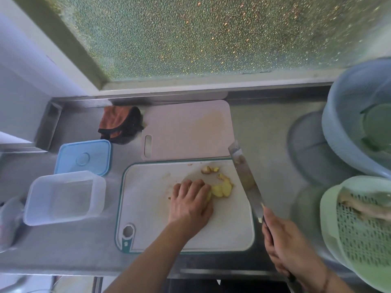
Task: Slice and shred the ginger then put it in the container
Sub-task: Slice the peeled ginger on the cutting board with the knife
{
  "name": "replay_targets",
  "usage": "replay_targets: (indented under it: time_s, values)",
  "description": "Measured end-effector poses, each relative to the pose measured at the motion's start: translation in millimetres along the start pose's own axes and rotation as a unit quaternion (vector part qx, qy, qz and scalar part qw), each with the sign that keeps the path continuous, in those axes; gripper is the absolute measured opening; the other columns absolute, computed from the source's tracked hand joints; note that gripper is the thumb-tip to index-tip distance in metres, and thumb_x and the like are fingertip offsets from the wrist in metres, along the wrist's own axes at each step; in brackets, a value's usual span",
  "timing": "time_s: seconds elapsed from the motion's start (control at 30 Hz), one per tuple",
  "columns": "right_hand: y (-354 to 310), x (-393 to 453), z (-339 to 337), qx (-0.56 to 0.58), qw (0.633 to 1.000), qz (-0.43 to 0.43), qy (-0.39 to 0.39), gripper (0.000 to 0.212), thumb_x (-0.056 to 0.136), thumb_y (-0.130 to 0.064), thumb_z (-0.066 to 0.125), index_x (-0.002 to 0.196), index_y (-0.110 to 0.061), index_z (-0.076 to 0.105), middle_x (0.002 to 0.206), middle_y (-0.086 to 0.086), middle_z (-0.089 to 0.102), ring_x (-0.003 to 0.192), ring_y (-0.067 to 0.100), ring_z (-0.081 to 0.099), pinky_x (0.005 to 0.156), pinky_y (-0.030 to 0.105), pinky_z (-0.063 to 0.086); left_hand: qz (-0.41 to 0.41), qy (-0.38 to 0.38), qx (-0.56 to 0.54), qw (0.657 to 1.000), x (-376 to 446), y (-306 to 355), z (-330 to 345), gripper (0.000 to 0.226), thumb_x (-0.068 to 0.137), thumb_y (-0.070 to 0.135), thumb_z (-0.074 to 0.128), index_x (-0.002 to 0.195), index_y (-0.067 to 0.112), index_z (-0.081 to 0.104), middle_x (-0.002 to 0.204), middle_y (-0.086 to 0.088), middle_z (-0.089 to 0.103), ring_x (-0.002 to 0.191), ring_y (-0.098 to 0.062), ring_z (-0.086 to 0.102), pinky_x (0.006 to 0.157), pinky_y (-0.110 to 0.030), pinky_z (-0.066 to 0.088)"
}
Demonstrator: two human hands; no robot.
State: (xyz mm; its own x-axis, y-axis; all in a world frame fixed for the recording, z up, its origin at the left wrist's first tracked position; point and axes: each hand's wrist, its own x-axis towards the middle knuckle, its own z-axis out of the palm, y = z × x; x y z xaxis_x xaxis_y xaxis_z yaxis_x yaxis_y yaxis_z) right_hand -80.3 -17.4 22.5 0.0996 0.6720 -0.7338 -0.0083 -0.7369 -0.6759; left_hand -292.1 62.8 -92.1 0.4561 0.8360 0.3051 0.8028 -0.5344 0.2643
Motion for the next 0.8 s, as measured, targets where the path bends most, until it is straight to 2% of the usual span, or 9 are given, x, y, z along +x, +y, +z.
replay_targets:
  time_s: [0.3, 0.43, 0.53, 0.67, 0.73, 0.8]
  values:
    - [0, 5, 10, 0.001, 1.0, 0.012, 0.018, 0.056, 0.085, -0.062, 0.038, 0.062, -0.011, 0.035, 0.048, 0.007, 0.019, 0.037, 0.01, 0.019, 0.043, 0.02, 0.021, 0.01, 0.005, 0.027, 1.0, -14, -87, -25, 0.027, 0.08, 0.021, 0.076, 0.104, 0.011, 0.073, 0.113, -0.01, 0.069, 0.097, -0.035, 0.063, 0.09, -0.049, 0.047]
    - [-2, 5, 18, 0.005, 1.0, 0.014, 0.022, 0.057, 0.085, -0.063, 0.037, 0.06, -0.011, 0.037, 0.047, 0.007, 0.019, 0.036, 0.01, 0.02, 0.042, 0.021, 0.02, 0.027, 0.004, 0.021, 0.999, -10, -103, -33, 0.027, 0.082, 0.024, 0.074, 0.104, 0.009, 0.073, 0.112, -0.01, 0.069, 0.096, -0.037, 0.064, 0.09, -0.051, 0.047]
    - [-3, 3, 22, 0.012, 0.999, 0.01, 0.028, 0.058, 0.086, -0.061, 0.037, 0.059, -0.009, 0.036, 0.048, 0.007, 0.018, 0.036, 0.01, 0.019, 0.042, 0.021, 0.02, -0.006, -0.018, 0.007, 1.0, -5, -86, -37, 0.039, 0.081, 0.038, 0.075, 0.109, 0.012, 0.073, 0.115, -0.007, 0.068, 0.102, -0.036, 0.061, 0.094, -0.053, 0.046]
    - [-2, 2, 21, 0.02, 0.999, 0.017, 0.047, 0.06, 0.088, -0.06, 0.037, 0.062, -0.005, 0.037, 0.049, 0.008, 0.019, 0.035, 0.01, 0.02, 0.043, 0.02, 0.02, -0.043, -0.082, -0.038, 0.995, 22, -20, -30, 0.044, 0.091, 0.053, 0.056, 0.114, 0.02, 0.072, 0.115, 0.0, 0.069, 0.106, -0.03, 0.062, 0.092, -0.048, 0.05]
    - [0, 1, 18, 0.022, 0.998, 0.024, 0.054, 0.061, 0.089, -0.059, 0.038, 0.065, -0.003, 0.037, 0.05, 0.008, 0.019, 0.036, 0.009, 0.02, 0.043, 0.019, 0.021, -0.06, -0.108, -0.039, 0.992, 34, 10, -19, 0.044, 0.092, 0.056, 0.049, 0.11, 0.023, 0.073, 0.113, 0.004, 0.069, 0.105, -0.026, 0.061, 0.089, -0.044, 0.052]
    - [2, -1, 15, 0.019, 0.998, 0.024, 0.057, 0.059, 0.09, -0.06, 0.038, 0.066, -0.006, 0.037, 0.05, 0.008, 0.02, 0.036, 0.01, 0.02, 0.043, 0.019, 0.021, -0.071, -0.104, -0.037, 0.991, 39, 25, -7, 0.04, 0.087, 0.056, 0.053, 0.101, 0.025, 0.074, 0.106, 0.005, 0.069, 0.1, -0.026, 0.061, 0.083, -0.042, 0.052]
